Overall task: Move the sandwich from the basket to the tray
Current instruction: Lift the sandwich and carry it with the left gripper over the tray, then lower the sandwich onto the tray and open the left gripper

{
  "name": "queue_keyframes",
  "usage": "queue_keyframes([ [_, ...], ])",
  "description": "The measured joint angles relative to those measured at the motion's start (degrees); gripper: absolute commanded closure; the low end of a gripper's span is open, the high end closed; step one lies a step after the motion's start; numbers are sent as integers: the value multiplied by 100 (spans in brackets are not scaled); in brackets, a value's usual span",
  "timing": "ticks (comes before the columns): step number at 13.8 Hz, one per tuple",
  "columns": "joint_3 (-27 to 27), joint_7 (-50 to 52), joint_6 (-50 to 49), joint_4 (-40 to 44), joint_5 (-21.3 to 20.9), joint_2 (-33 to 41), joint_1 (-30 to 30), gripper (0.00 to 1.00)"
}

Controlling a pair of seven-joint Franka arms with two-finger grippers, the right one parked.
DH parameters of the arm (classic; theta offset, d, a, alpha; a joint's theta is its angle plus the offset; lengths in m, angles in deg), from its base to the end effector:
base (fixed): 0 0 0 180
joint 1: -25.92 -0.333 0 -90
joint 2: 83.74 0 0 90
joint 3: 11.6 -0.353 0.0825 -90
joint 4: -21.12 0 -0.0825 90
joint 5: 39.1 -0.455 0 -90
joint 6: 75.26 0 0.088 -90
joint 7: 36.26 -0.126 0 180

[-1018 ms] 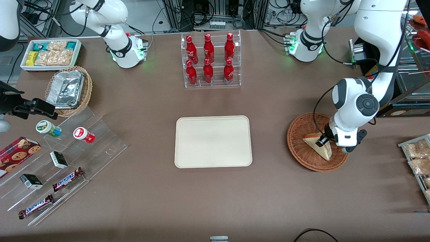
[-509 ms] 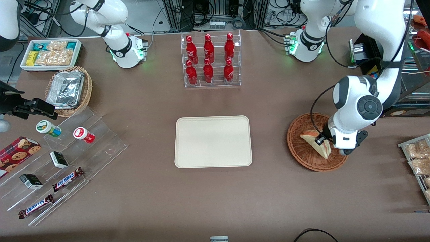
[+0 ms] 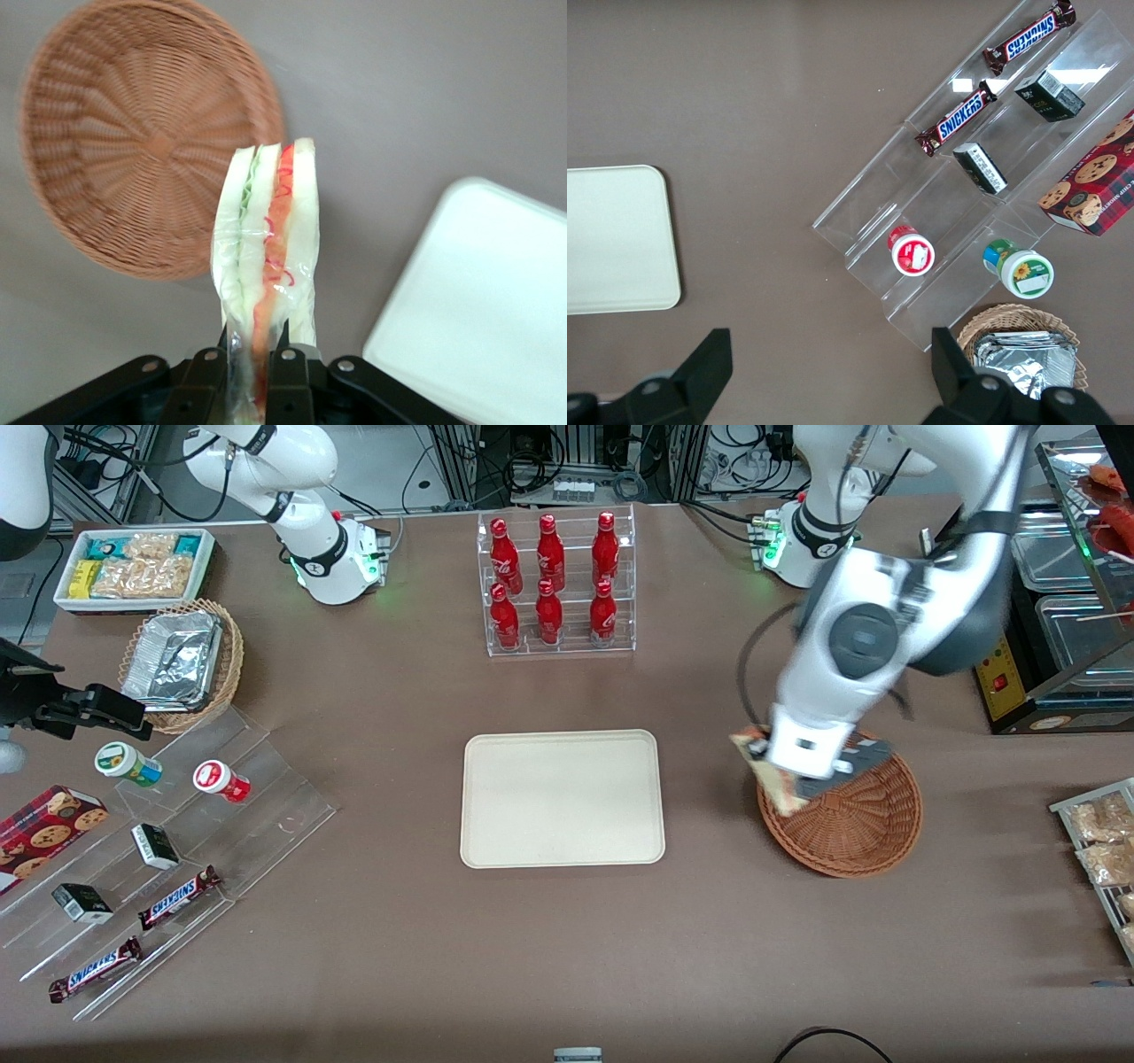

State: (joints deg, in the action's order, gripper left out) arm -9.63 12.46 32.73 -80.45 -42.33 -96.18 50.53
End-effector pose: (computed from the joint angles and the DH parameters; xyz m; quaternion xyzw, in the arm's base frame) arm 0.6111 -0.2986 0.4158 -0.9816 -0.1820 0.0277 0.0499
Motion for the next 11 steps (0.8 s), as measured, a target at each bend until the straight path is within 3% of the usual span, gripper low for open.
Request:
queue_keyframes([
  [6, 12, 327, 391, 1242, -84, -1417, 1479, 100],
  [11, -1, 420, 1375, 2011, -166, -2616, 2005, 100],
])
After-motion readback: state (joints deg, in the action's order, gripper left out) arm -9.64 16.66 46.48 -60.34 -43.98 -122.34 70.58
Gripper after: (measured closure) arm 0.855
